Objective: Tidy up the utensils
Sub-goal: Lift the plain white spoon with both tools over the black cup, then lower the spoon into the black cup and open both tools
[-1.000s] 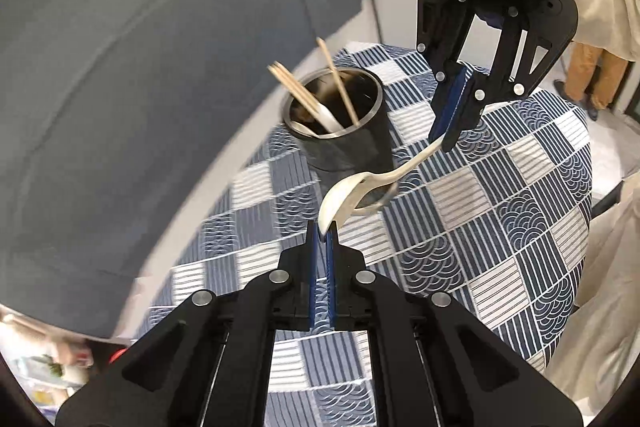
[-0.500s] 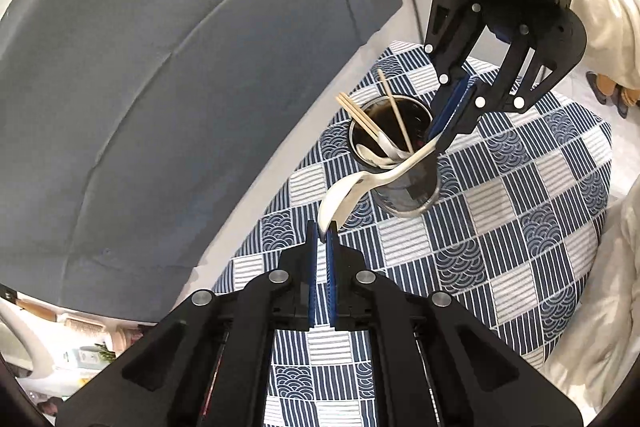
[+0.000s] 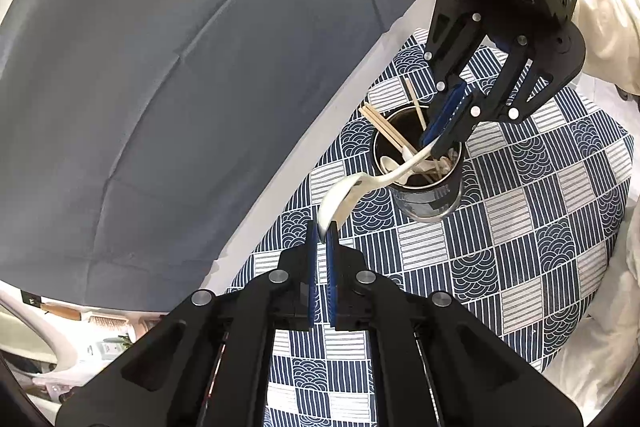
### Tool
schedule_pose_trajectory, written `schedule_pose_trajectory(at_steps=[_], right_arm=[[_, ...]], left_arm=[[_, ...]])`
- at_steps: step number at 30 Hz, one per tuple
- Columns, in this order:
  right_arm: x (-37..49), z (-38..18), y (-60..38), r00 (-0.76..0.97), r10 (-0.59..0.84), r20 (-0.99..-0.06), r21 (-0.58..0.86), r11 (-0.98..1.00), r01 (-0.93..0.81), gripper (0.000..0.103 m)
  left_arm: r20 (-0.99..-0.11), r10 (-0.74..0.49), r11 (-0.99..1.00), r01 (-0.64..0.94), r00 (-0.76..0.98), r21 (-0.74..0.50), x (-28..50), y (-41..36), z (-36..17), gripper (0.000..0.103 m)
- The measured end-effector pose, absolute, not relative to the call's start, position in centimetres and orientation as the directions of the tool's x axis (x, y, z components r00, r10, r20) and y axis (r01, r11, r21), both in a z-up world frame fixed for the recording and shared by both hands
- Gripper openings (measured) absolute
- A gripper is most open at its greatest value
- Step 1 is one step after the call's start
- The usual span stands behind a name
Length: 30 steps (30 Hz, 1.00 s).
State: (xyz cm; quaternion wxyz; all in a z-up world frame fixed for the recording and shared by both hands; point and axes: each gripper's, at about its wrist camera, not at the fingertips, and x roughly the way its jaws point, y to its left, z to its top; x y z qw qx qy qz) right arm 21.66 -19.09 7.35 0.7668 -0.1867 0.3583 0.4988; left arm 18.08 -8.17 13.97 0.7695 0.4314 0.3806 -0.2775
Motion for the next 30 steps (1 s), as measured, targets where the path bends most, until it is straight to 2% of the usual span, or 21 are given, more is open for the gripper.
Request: schedule_pose_trajectory(at_steps=[9,17,23,30], right_arm=[[23.0,5.0,-19.3,0.228,0.636,-0.737,0.084,0.421,-0.903,0.007],[23.3,2.2,-18.6,0.217,0.593,-0.775,0.078,0.43,-0.9,0.007],[23.1,0.3,-18.3,0.223,0.523,-0.823,0.034,0.436,-0.899,0.007],[23.0,0.1,-19.1,0.255,0.501,-0.827,0.009,0.465,-0.885,0.008]], left_arm=[[-0.841,-0.056,0.46,0.761,0.538,0.457,18.3,-10.2,13.3,0.006],[-0.869,-0.038,0.435,0.791,0.494,0.43,18.5,-11.2,11.2,0.006],[-0.87,-0.074,0.441,0.799,0.487,0.409,19.0,-11.5,10.7,0.003],[-0.871,-0.087,0.448,0.8,0.483,0.398,19.4,-11.9,10.8,0.004]])
